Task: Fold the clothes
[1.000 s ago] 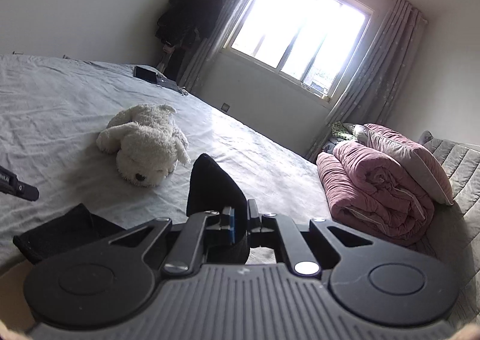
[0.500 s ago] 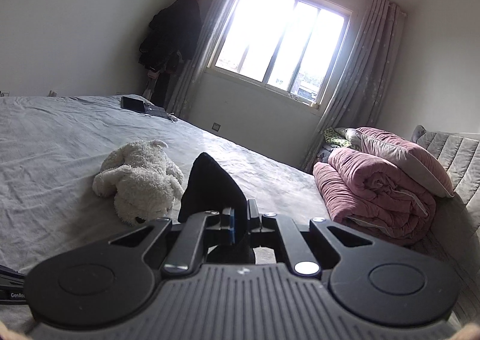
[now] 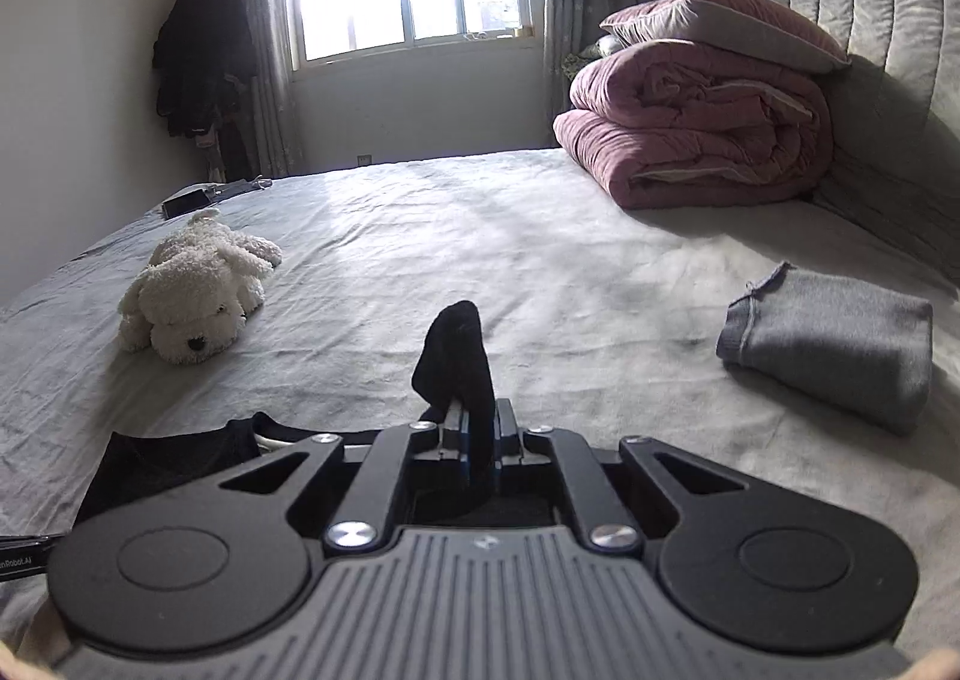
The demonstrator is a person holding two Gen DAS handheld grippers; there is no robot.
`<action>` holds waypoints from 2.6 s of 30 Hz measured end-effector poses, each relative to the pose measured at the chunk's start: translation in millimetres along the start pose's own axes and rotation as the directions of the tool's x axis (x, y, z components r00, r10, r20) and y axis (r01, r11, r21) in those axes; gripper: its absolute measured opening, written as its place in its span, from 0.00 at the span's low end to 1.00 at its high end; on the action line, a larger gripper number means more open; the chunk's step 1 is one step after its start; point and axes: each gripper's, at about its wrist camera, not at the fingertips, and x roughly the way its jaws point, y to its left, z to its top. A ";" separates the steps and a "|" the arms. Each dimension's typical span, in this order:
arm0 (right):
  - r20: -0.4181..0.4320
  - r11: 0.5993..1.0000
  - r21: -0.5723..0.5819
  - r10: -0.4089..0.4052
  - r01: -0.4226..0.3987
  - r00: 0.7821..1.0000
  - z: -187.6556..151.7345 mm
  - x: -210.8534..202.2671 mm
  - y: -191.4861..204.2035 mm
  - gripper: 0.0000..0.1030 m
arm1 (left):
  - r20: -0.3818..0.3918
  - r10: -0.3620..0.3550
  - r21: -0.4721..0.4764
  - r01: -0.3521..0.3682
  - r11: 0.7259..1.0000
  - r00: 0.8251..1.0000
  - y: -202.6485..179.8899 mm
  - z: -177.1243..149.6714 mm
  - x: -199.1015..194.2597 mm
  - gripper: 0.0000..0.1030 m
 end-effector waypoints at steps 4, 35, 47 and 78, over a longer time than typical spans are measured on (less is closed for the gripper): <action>-0.097 0.995 0.093 -0.020 0.029 0.995 -22.6 6.0 -28.8 0.06 | -0.006 0.004 0.018 -0.004 1.000 1.000 -2.3 -0.3 -1.1 0.00; -0.122 0.992 0.099 0.092 -0.080 0.988 -27.0 49.4 -65.5 0.38 | 0.022 -0.004 -0.226 0.009 0.974 1.000 33.3 45.7 29.1 0.31; 0.069 0.996 -0.089 -0.014 0.020 0.998 -41.3 24.7 -42.4 0.11 | 0.173 0.049 -0.197 -0.014 0.980 0.984 17.6 25.0 25.9 0.06; 0.020 0.997 -0.071 -0.003 0.005 1.000 -43.2 36.6 -49.8 0.12 | 0.126 0.071 -0.211 -0.043 0.976 0.989 20.4 19.5 36.0 0.08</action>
